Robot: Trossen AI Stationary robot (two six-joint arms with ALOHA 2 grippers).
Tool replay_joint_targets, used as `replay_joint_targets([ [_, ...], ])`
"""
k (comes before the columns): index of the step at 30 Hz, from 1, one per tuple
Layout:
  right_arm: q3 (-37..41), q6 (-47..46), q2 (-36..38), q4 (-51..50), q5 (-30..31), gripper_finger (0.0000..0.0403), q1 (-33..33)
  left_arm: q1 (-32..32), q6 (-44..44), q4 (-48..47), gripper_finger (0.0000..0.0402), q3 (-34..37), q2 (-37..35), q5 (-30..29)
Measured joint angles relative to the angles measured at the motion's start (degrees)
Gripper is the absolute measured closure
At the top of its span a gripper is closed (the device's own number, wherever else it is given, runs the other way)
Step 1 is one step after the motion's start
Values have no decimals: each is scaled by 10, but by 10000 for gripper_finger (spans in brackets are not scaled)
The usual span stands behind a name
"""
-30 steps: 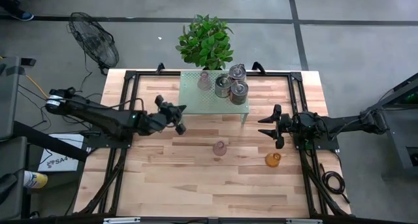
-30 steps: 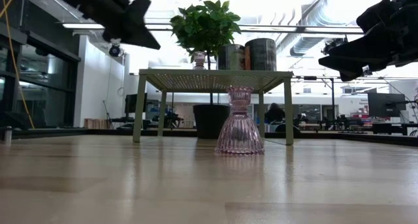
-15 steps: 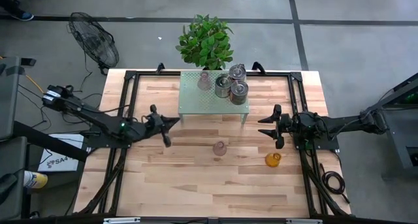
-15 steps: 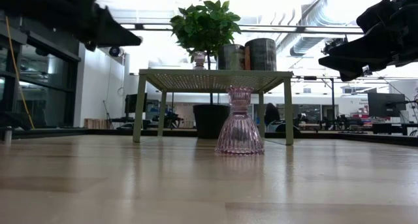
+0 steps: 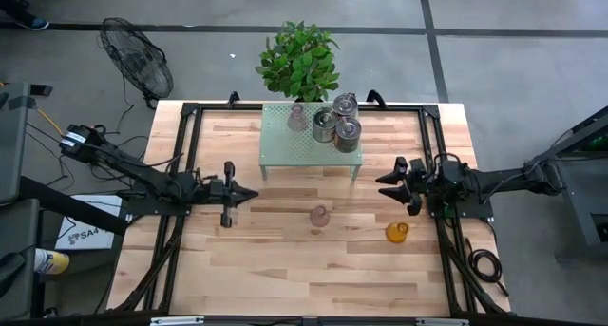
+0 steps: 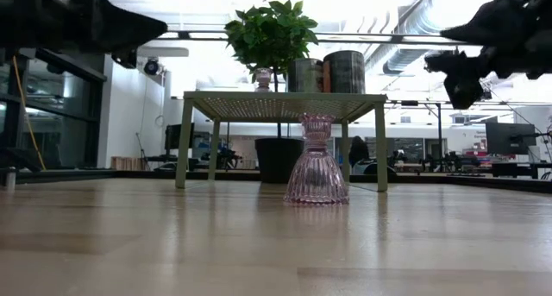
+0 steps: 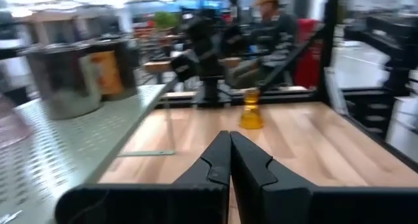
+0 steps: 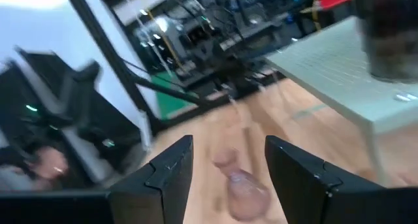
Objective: Pick & Place candle stick holders
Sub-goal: Put the yellow glass candle holder on the shelf
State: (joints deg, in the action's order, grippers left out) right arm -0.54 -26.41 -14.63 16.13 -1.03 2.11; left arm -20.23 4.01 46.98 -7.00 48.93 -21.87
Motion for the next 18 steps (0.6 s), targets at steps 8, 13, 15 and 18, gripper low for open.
replay_joint_targets([
  [8, -40, -27, -9, 15, -47, 217, 27, 0, 61, 69, 402, 14, 0, 155],
  [13, -83, -5, -51, 4, 9, 217, 81, 0, 58, 165, 401, 59, 3, 150],
  [15, -107, -3, -79, -17, 31, 217, 104, 0, 53, 160, 402, 60, -4, 147],
  [18, -152, -2, -124, -63, 56, 217, 138, 0, 52, 159, 402, 61, -4, 152],
])
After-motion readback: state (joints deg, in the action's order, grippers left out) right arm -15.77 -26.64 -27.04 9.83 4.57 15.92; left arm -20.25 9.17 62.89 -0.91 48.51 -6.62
